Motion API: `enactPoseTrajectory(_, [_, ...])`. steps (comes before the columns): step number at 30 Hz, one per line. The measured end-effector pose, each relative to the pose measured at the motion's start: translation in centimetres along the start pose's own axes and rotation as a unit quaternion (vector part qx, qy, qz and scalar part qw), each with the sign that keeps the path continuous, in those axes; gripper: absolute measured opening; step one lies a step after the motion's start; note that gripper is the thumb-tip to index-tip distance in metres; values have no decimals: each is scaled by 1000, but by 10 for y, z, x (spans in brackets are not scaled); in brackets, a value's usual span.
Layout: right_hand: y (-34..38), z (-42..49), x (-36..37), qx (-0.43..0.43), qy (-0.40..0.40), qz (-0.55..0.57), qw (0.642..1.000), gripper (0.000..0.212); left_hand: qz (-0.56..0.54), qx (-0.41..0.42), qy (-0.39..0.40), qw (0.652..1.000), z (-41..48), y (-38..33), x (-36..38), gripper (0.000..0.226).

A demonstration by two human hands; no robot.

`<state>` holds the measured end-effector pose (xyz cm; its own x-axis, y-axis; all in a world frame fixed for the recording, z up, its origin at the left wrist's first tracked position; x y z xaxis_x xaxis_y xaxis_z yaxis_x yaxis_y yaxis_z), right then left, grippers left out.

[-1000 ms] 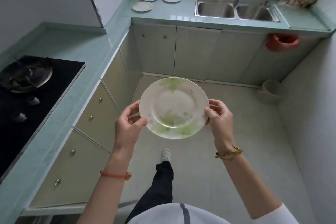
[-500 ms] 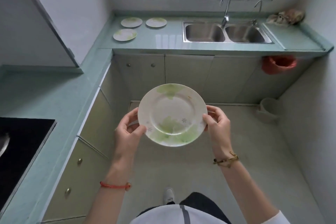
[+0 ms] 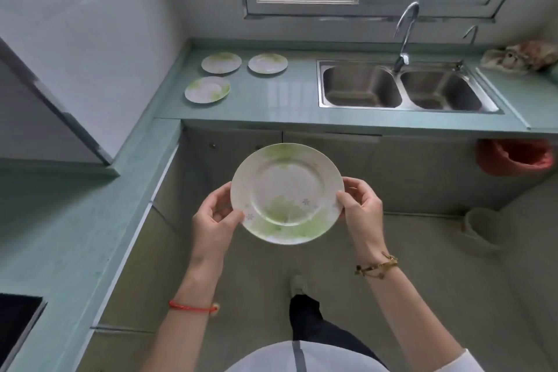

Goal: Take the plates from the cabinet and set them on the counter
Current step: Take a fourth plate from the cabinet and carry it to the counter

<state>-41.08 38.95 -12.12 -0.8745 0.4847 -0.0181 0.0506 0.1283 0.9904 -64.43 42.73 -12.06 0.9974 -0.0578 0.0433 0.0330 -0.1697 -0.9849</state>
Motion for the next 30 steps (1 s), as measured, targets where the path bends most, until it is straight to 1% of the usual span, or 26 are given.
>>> enactPoseTrajectory(6, [29, 134, 35, -10, 36, -23, 999, 21, -14, 7, -28, 999, 118, -27, 25, 54])
enactPoseTrajectory(13, [44, 257, 84, -1, 59, -53, 997, 26, -4, -4, -49, 999, 239, -47, 35, 58])
enactPoseTrajectory(21, [31, 390, 147, 31, 52, -86, 994, 20, 22, -33, -37, 999, 391, -46, 31, 61])
enactPoseTrajectory(25, [20, 452, 182, 39, 26, -111, 993, 19, 70, -56, -16, 996, 468, -36, 23, 63])
enactPoseTrajectory(30, [-3, 524, 221, 80, 7, -163, 983, 20, 126, -86, 6, 988, 558, -20, 19, 61])
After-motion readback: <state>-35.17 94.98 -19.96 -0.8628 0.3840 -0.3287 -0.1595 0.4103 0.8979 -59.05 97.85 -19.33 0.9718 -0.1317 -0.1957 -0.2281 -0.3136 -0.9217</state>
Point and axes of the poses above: each hand's wrist, its own z-axis towards the middle knuckle, its own x-axis out of the palm, y = z × x, the point moved 1 cm from there along z, towards the middle knuckle, and after that the axes turned 7 degrees about y, right-handed, at the moved point
